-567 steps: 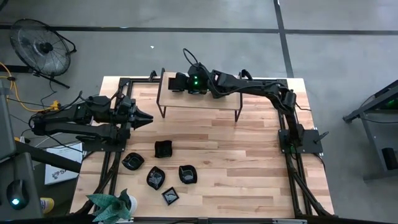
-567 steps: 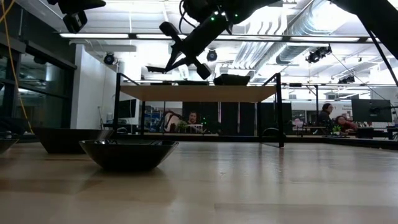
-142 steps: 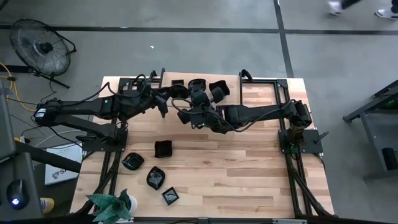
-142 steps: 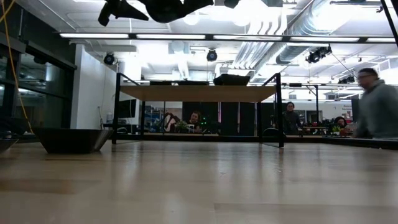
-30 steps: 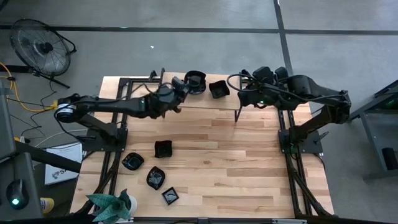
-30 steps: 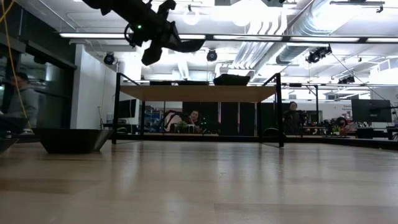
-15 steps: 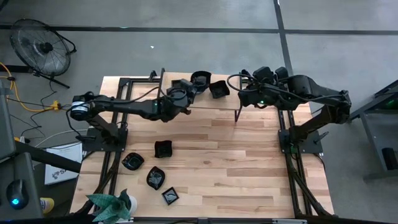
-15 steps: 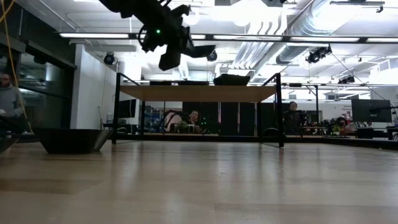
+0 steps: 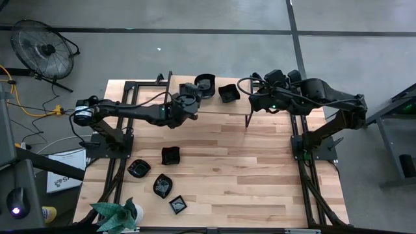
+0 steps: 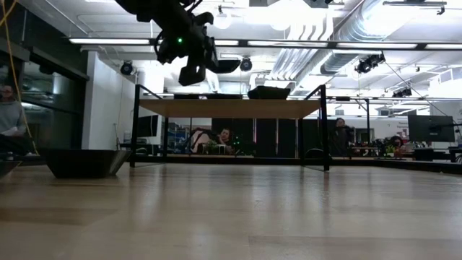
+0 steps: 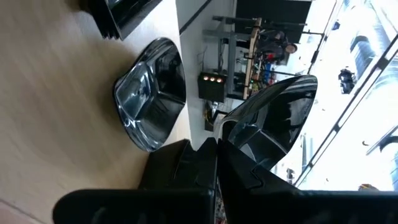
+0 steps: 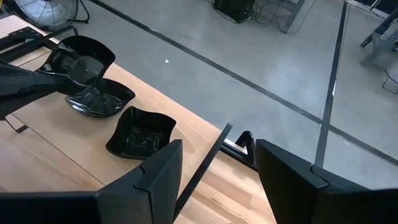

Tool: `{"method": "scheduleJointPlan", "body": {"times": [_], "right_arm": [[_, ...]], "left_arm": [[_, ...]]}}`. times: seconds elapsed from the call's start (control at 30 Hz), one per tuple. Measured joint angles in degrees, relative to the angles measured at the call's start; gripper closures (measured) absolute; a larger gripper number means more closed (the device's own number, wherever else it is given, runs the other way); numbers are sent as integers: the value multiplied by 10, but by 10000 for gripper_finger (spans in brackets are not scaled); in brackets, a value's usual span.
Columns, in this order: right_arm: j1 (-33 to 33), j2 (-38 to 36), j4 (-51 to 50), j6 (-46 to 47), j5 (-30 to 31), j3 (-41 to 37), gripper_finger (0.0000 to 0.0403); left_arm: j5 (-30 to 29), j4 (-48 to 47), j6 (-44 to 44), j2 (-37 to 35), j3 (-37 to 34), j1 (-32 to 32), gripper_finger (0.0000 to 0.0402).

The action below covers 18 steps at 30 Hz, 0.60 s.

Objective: Pick & Place Mini shaped plates
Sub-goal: Stack the leaf-shaped plate on the leaf-shaped plate

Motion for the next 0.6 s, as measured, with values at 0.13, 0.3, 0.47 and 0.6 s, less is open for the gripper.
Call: {"method": "scheduleJointPlan", "body": {"times": [0.13,0.3,0.47,0.6], "right_arm": [[0,0,0,0,-1,0,206],[0,0,0,1,0,0,206],[0,0,0,1,-1,0,206],[0,0,0,0,-1,0,206]], "left_arm": [[10,-9,-17,8,0,0,401],[22,-15,-38,27,0,1,401],[19,-21,-58,33,0,1,401],[-2,-37,-58,33,0,2,401]]}}
